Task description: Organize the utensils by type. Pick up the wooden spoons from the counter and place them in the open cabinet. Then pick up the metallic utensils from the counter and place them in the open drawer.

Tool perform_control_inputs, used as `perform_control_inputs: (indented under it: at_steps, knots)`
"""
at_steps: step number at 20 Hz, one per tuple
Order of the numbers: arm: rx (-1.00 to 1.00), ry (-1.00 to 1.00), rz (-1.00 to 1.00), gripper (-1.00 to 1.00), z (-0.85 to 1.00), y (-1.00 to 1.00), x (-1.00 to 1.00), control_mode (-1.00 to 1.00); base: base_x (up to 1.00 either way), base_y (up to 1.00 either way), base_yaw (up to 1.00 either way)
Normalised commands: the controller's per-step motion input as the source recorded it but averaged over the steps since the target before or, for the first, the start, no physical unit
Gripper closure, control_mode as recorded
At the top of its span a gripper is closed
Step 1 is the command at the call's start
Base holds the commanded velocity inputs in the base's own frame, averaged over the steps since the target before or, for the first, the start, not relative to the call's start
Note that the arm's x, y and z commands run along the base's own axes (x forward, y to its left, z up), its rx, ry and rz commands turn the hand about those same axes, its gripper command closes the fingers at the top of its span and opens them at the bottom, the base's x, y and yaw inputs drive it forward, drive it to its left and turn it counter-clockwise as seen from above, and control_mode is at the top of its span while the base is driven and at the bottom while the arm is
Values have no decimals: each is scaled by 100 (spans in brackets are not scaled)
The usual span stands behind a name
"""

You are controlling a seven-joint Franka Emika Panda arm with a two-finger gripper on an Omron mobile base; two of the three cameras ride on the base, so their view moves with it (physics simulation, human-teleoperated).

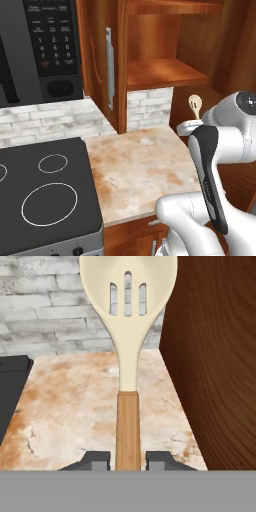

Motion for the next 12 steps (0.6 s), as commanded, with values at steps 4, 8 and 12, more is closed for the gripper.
perform_control_inputs:
  at_steps: [4, 8, 12]
  knots:
    - [0, -11, 0, 100, 6, 0, 0, -100, 0, 0, 0]
    - [0, -10, 0, 100, 37, 0, 4, -100, 0, 0, 0]
    - [-3, -6, 0, 100, 63, 0, 36, -100, 0, 0, 0]
